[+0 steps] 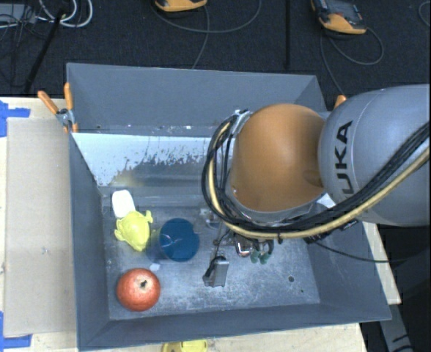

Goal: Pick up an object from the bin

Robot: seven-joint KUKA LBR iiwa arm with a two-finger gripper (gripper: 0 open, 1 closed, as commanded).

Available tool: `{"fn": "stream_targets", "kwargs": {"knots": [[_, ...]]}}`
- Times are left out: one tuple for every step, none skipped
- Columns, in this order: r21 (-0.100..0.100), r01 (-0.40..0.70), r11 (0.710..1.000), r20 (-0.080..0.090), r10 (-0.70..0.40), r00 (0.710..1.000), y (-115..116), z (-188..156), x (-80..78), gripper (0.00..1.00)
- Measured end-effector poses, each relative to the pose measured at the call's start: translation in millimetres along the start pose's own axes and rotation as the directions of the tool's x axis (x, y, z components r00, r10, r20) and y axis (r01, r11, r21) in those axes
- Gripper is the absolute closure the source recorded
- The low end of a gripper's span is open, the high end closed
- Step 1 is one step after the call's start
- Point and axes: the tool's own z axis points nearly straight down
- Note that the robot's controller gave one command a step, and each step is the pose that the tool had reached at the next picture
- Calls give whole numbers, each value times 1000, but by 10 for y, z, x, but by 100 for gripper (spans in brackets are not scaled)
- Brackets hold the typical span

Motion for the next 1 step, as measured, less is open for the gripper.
{"fn": "stream_targets", "kwargs": {"knots": [[-1, -3, 1000, 8, 3, 1000, -5, -43, -16, 0]]}}
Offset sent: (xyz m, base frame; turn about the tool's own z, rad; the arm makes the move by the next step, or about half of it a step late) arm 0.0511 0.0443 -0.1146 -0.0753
